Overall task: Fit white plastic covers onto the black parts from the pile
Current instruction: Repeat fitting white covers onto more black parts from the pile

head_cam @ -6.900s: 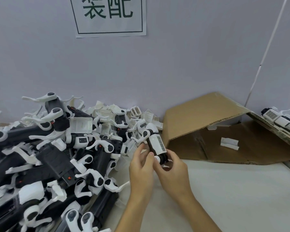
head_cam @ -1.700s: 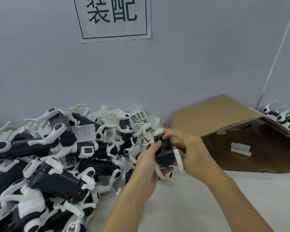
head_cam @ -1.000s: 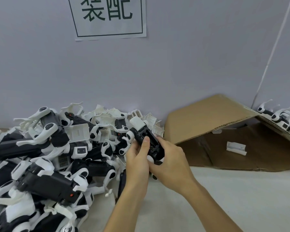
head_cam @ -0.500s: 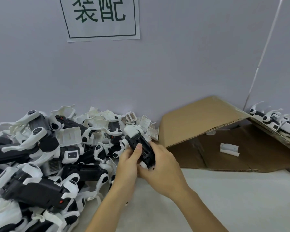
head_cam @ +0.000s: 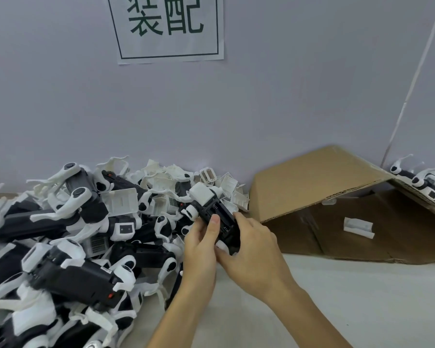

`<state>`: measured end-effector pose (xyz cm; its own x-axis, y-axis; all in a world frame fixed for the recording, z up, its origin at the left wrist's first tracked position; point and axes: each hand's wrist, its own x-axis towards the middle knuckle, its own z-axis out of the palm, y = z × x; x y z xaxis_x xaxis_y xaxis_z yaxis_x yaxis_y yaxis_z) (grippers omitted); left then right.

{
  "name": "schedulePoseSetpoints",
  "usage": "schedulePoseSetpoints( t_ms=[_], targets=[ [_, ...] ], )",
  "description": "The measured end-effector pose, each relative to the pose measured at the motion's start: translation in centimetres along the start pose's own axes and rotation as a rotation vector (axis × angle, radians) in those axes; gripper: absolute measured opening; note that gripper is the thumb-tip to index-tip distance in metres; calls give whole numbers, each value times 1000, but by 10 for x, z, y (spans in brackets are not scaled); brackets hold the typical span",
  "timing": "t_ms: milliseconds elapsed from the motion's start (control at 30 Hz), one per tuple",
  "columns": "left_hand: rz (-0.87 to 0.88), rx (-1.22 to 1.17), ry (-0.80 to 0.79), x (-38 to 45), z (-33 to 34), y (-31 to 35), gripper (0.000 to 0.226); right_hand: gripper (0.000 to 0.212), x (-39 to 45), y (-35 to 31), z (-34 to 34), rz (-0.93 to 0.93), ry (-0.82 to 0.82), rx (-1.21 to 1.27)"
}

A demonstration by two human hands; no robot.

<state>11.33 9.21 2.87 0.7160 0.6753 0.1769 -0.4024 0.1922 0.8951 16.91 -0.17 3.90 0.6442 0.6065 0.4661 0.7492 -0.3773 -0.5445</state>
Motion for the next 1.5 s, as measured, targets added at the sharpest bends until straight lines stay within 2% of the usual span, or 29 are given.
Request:
schedulePoseSetpoints(
  t_ms=[167,233,333,400,533,600,667,733,800,1067,1200,1300,1500],
  targets=[
    [14,34,-27,0,-3,-1,31,48,-2,2,1,-46,52,18],
    [23,35,-4,0,-2,-3,32,51,-1,4,0,-28,-14,43],
    [57,78,16,0,-2,-4,17,65,2,7,-7,1,-194,83],
    [110,134,-17,0,-2,-3,21,68,4,9,-16,-9,-224,172],
    [190,311,-126,-4,0,-7,31,58,8,3,-30,-11,-41,455],
    [253,411,-169,-6,0,-12,37,66,8,-2,-27,40,5,586],
    [320,471,-203,-7,1,-14,40,67,6,-7,-23,107,127,582],
    [366,494,-224,-7,2,-13,44,48,6,-9,-19,108,265,530],
    [399,529,-229,-6,1,-14,45,39,6,-12,-18,71,338,478],
    [448,539,-242,-8,4,-15,48,47,6,-9,-19,41,357,412],
    [465,476,-261,-12,7,-10,50,73,7,-9,-14,61,220,385],
    [511,470,-281,-13,9,-9,61,88,8,-10,-16,68,173,370],
    [493,593,-210,-13,7,-15,33,65,7,-10,-12,106,360,484]
  ],
)
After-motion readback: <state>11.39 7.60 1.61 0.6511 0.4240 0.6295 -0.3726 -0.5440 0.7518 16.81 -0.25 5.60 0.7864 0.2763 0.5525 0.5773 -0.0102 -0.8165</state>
